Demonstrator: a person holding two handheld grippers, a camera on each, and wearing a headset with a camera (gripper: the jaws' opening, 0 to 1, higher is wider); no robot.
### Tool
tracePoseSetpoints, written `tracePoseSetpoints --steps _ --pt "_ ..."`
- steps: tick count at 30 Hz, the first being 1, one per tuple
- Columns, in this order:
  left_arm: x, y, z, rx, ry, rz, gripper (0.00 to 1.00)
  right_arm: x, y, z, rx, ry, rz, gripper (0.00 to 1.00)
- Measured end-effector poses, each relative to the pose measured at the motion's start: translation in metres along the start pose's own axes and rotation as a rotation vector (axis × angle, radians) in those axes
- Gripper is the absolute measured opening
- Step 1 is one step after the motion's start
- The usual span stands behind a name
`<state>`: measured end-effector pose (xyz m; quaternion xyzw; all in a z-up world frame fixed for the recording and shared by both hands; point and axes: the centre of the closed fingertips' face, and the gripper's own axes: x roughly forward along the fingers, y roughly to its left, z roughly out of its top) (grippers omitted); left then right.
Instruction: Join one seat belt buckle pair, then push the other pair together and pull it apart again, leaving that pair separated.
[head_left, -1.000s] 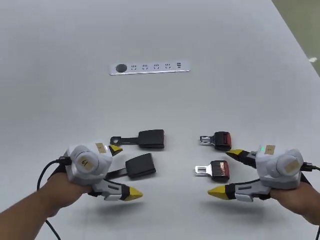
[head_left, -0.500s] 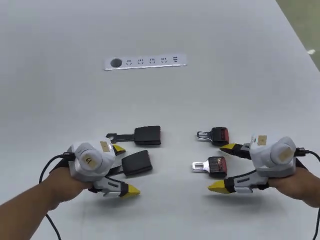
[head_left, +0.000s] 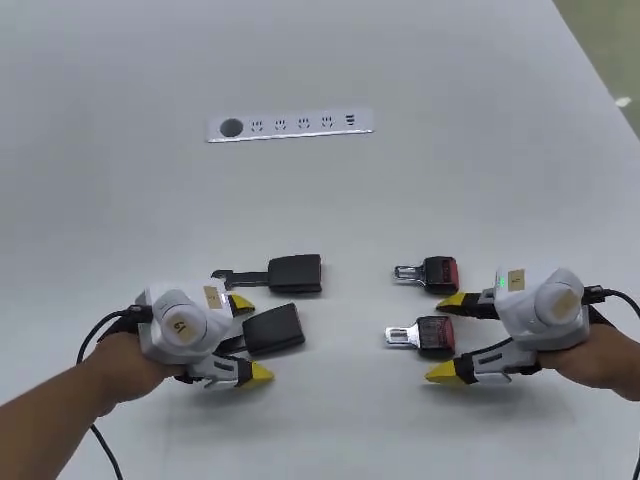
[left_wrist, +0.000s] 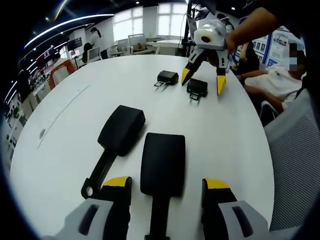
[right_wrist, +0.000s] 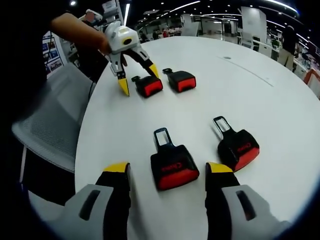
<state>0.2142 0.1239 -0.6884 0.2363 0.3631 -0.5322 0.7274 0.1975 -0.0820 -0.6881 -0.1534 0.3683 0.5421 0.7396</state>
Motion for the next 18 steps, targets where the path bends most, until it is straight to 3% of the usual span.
tracePoseSetpoints --steps 12,17,18 --pt "0.002 -0.003 0.001 0.065 0.007 -0.024 0.43 -0.002 -0.004 -0.003 -0.037 0.028 -0.001 0.48" --pt "0.002 -0.013 0.004 0.152 0.019 -0.095 0.33 -0.002 -0.005 -0.003 -0.059 0.041 -0.008 0.44" --pt "0.002 -0.01 0.004 0.158 0.025 -0.086 0.33 -0.003 -0.004 -0.004 -0.062 0.046 -0.006 0.43"
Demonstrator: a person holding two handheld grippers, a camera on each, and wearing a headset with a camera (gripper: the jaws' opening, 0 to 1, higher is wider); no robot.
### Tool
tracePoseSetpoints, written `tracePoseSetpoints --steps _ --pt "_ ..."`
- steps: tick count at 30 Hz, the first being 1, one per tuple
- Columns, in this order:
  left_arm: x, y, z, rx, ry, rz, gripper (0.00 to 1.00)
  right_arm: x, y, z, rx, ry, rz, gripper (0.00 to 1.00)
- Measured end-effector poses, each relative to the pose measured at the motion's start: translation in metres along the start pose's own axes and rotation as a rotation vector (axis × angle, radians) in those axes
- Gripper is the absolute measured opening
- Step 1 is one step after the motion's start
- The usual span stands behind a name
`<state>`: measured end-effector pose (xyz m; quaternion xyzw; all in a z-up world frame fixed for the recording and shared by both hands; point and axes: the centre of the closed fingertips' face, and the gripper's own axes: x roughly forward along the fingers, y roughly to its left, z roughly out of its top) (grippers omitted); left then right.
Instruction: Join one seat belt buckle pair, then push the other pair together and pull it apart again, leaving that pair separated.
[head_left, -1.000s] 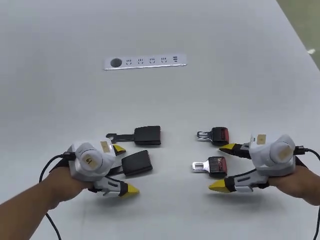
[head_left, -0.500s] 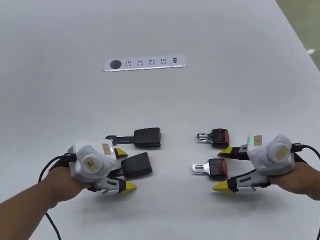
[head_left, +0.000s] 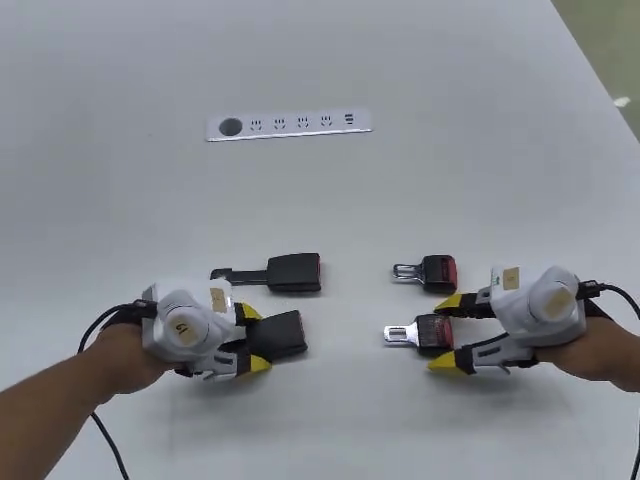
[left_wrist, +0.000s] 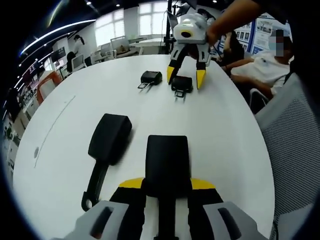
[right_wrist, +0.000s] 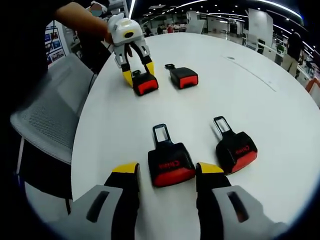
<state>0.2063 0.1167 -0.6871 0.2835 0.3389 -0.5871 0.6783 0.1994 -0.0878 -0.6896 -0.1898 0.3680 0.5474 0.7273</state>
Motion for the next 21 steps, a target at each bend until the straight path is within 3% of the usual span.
tracePoseSetpoints --steps 5,6,12,21 --pt "0.001 0.0 0.001 0.05 0.023 -0.032 0.33 0.0 -0.004 -0.002 -0.041 0.018 -0.004 0.33" --pt "0.001 -0.001 0.001 0.058 0.031 -0.039 0.33 0.0 -0.006 -0.001 -0.09 0.02 0.004 0.33" --pt "0.003 0.0 -0.001 0.098 0.054 -0.077 0.33 -0.003 -0.003 -0.003 -0.112 0.051 0.032 0.33" --pt "0.003 0.0 -0.002 0.093 0.061 -0.084 0.33 -0.007 0.004 0.0 -0.17 0.088 0.08 0.32"
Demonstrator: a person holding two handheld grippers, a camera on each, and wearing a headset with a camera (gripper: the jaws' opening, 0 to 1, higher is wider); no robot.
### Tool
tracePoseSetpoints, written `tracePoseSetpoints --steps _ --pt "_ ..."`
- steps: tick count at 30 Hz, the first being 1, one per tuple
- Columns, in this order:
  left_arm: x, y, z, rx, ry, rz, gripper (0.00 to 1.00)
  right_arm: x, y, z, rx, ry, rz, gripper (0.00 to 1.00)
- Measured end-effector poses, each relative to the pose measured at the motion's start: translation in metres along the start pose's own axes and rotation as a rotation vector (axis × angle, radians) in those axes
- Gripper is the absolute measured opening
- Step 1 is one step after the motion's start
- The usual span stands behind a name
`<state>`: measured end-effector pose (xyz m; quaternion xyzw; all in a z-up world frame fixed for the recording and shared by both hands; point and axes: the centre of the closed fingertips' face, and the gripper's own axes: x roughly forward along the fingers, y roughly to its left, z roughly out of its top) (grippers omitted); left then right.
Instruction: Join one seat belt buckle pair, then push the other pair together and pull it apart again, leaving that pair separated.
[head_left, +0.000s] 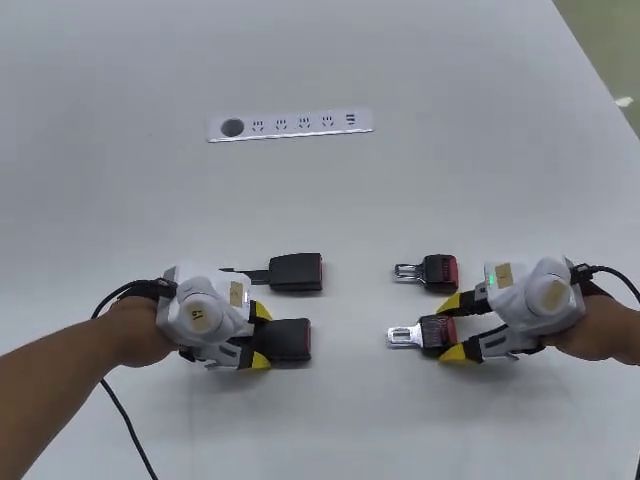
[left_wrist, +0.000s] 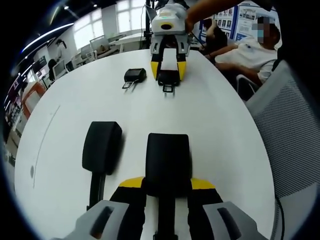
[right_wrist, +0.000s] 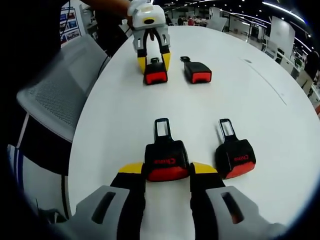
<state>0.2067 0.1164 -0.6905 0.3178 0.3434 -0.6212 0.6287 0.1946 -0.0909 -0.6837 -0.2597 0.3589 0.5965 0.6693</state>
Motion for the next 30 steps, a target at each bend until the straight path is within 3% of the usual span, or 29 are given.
tracePoseSetpoints --steps 14,16,20,30 --pt "0.0012 0.001 -0.0014 -0.016 0.017 0.003 0.33 -0.0015 0.0018 0.0019 0.017 -0.046 -0.006 0.32" --pt "0.0015 0.0008 -0.0015 -0.018 0.021 0.003 0.33 -0.0008 0.0009 0.001 0.017 -0.033 -0.006 0.32" --pt "0.0018 0.0012 -0.0023 -0.019 0.025 0.003 0.33 0.0011 0.001 -0.0004 0.013 0.054 0.005 0.32" --pt "0.0025 0.0002 -0.0016 -0.025 0.04 0.006 0.33 0.004 -0.0037 -0.0061 0.002 0.124 0.012 0.32"
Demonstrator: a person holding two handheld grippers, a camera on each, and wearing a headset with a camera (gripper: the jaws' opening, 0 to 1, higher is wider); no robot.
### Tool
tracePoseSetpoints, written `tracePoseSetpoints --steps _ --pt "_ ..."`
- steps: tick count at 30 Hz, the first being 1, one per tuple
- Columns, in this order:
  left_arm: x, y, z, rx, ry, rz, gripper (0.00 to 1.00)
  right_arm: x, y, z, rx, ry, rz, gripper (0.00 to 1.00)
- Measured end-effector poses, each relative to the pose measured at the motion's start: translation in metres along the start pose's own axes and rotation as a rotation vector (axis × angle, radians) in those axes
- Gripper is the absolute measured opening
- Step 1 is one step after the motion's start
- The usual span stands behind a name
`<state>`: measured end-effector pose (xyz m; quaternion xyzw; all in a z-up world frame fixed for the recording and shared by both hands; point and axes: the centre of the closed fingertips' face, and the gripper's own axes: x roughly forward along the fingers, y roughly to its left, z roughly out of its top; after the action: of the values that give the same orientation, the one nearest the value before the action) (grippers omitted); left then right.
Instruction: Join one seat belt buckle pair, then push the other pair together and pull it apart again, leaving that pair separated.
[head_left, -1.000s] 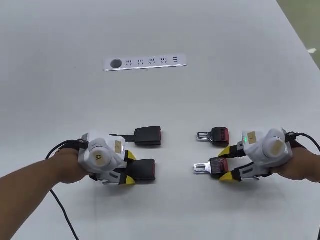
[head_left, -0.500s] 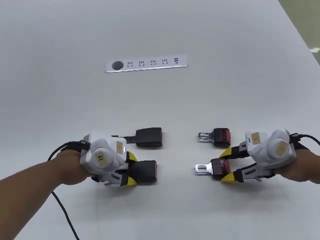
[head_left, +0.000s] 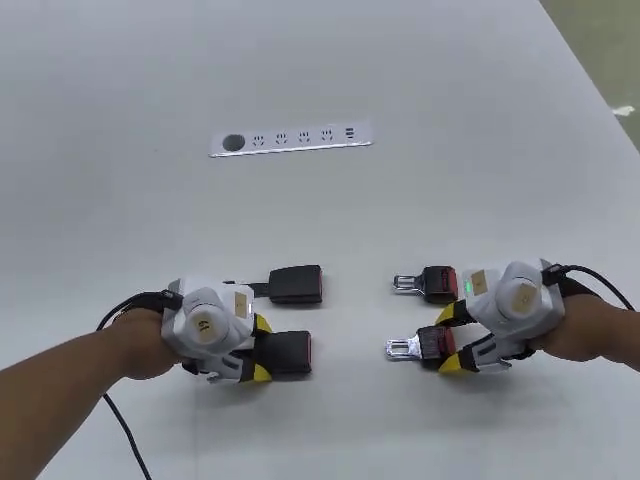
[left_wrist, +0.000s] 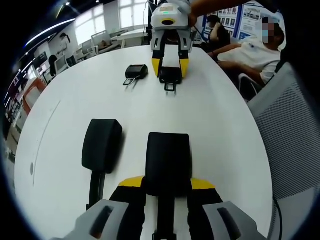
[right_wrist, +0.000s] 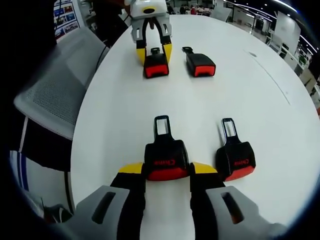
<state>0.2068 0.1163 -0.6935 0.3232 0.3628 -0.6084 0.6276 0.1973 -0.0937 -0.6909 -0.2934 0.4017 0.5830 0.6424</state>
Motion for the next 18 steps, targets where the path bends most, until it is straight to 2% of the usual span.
tracePoseSetpoints --steps 5,12,16,18 --pt "0.0004 0.0005 -0.0006 -0.002 0.004 0.0 0.33 0.0022 -0.0029 -0.0004 0.007 0.009 -0.011 0.32" --pt "-0.0005 -0.0004 0.0013 -0.006 0.003 0.002 0.33 0.0065 -0.0043 0.0037 0.013 -0.01 -0.016 0.32" --pt "-0.0011 -0.0013 0.0028 -0.01 -0.001 0.003 0.33 0.0078 -0.0019 0.0065 0.019 -0.078 -0.02 0.33" --pt "-0.0008 -0.001 0.0022 -0.013 -0.002 0.004 0.33 0.008 -0.0016 0.008 0.021 -0.134 -0.024 0.33"
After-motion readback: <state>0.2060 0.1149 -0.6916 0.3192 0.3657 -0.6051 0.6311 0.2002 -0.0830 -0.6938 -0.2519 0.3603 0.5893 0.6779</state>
